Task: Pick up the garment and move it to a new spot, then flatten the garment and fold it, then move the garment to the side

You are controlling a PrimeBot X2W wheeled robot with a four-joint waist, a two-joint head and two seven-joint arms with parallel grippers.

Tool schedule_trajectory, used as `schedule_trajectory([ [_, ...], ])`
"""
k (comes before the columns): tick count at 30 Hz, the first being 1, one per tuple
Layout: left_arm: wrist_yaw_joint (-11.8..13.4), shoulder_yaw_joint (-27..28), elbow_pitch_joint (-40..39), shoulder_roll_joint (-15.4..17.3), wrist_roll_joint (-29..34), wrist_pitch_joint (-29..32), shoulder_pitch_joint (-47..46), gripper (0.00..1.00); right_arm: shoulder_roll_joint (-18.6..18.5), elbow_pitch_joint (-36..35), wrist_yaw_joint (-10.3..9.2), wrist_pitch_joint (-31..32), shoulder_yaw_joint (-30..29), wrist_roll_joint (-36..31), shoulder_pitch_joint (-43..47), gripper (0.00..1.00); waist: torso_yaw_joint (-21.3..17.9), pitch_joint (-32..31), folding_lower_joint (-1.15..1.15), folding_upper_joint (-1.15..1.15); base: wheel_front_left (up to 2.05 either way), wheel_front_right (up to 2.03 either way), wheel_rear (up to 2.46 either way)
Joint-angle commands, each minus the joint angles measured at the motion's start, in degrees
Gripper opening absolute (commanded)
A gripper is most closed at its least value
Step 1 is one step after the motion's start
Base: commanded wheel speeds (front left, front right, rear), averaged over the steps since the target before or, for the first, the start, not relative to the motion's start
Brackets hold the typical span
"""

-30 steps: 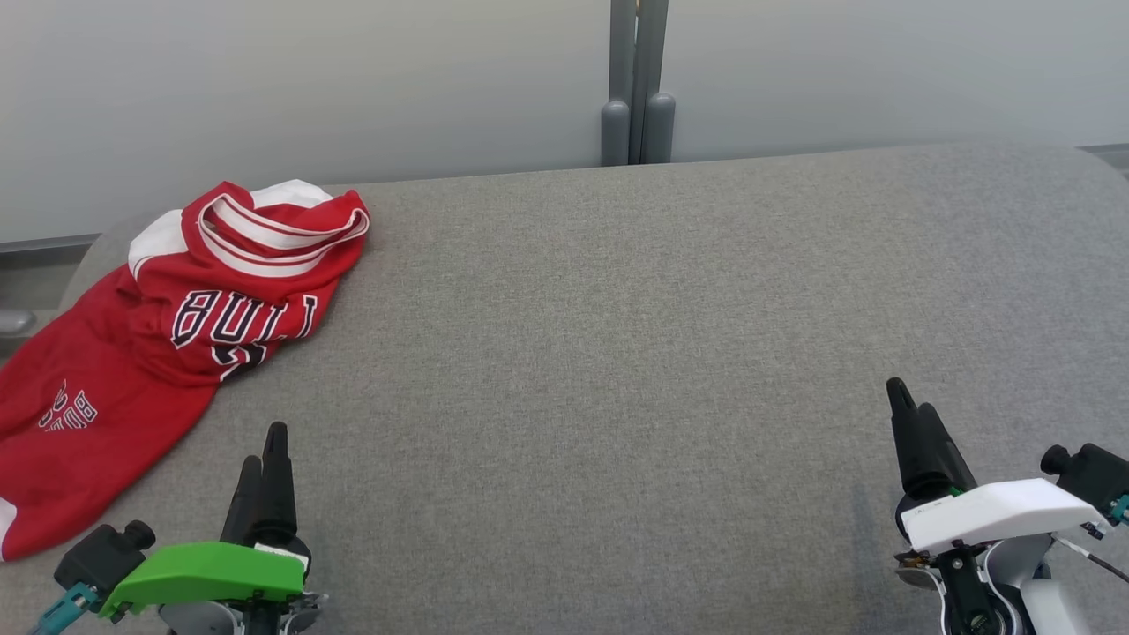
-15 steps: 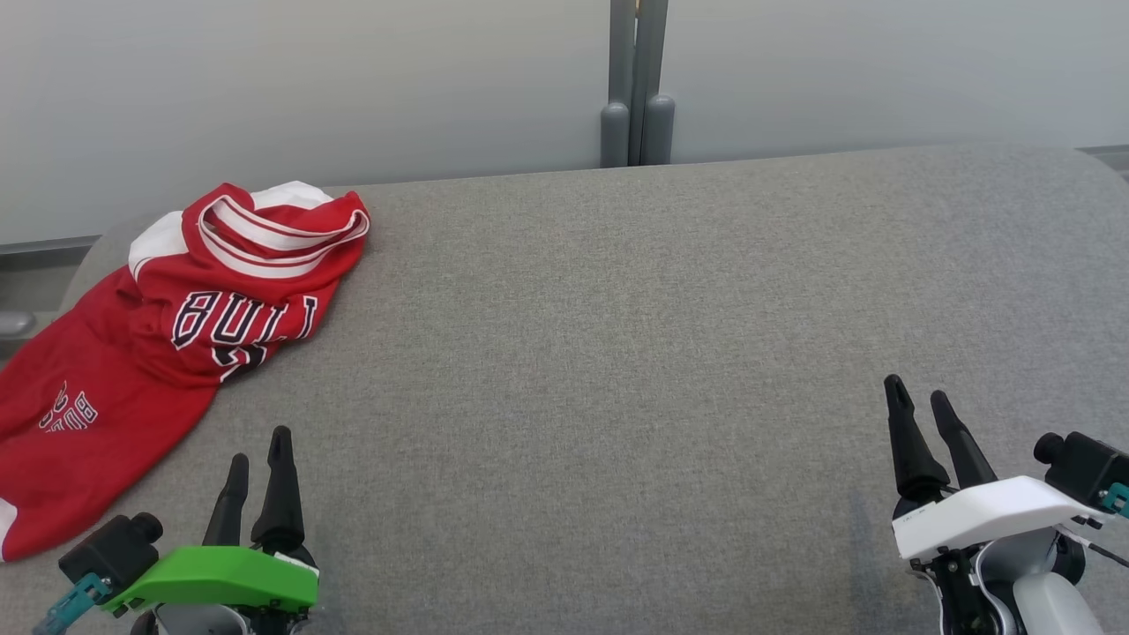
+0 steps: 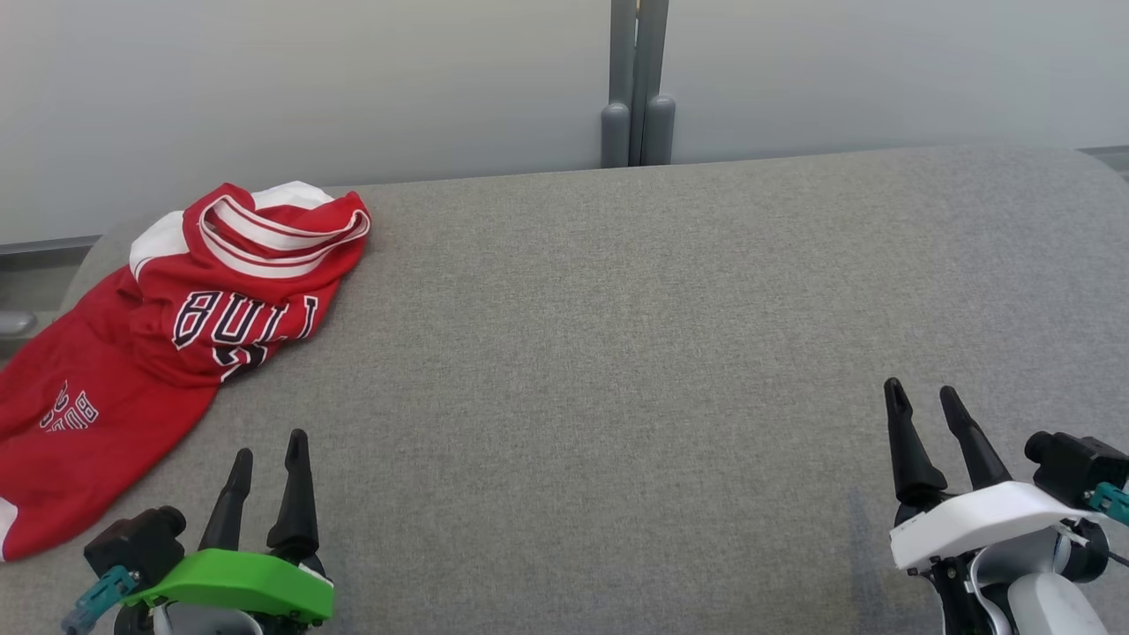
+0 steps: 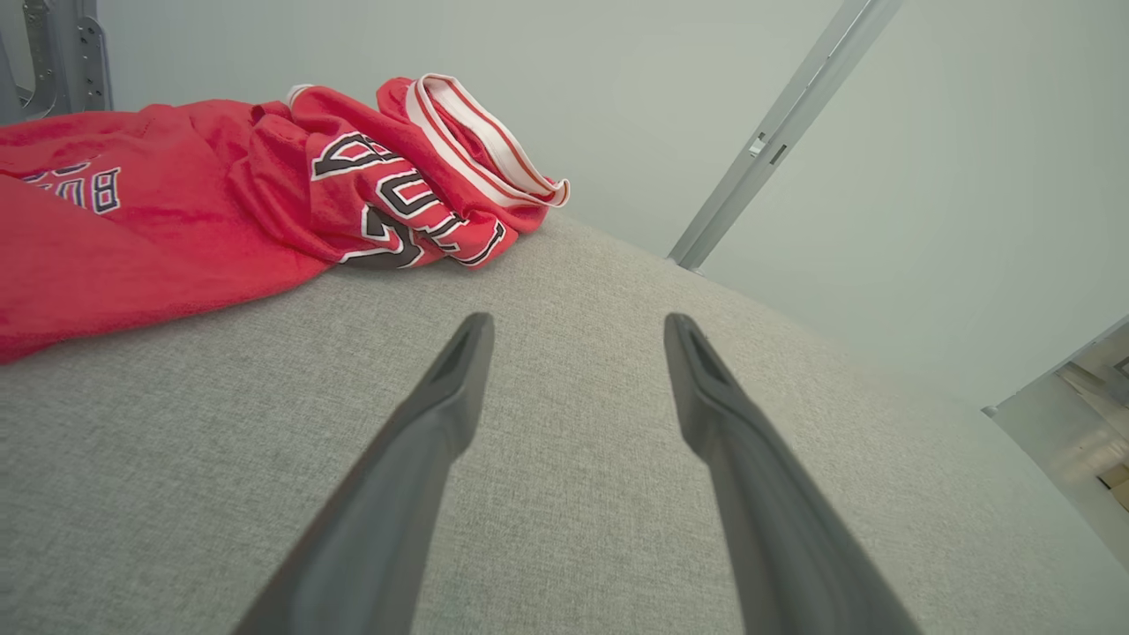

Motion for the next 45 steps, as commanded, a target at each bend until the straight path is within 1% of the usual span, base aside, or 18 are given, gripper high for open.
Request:
schedule_trajectory([
  [1,-0.24,-0.06,-0.65,0.78,1.77,-0.56,-0.13,1.0,-0.43,-0.51,0.02,-0.63,0.24,-2.06,-0.1,1.0,0.0,0.03,0.0,0.0,0.0,0.0,0.0],
  [11,-0.24,-1.1,-0.74,1.58,7.29,-1.97,0.44,1.0,-0.89,-1.11,0.02,-2.2,0.71,-8.43,-0.13,1.0,-0.11,0.18,0.0,0.0,0.0,0.0,0.0],
  [21,-0.24,-1.87,0.19,2.2,11.72,-3.27,0.82,1.0,-1.4,-1.46,0.03,-3.6,0.87,-13.08,0.5,1.0,-0.01,0.25,0.0,0.0,0.0,0.0,0.0],
  [24,-0.24,-1.97,0.94,2.23,12.63,-3.77,0.82,1.0,-1.29,-1.42,0.03,-3.97,0.87,-14.0,0.72,1.0,0.03,0.25,0.0,0.0,0.0,0.0,0.0],
  [26,-0.24,-1.82,1.55,2.01,13.0,-3.93,0.84,1.0,-0.92,-1.43,0.03,-4.31,0.56,-13.45,0.78,1.0,0.04,0.25,0.0,0.0,0.0,0.0,0.0],
  [34,-0.24,-1.89,3.44,2.01,14.99,-4.85,0.53,1.0,-1.33,-1.13,0.02,-5.36,0.48,-15.54,1.11,1.0,-0.02,0.4,0.0,0.0,0.0,0.0,0.0],
  [42,-0.24,-1.54,4.91,1.68,15.03,-5.68,0.19,1.0,-1.25,-0.42,0.03,-6.14,0.22,-16.54,1.43,1.0,0.02,0.54,0.0,0.0,0.0,0.0,0.0],
  [45,-0.24,-1.75,5.12,1.91,16.47,-6.13,0.05,1.0,-1.44,-0.21,0.03,-6.57,0.32,-17.4,1.47,1.0,0.12,0.58,0.0,0.0,0.0,0.0,0.0],
])
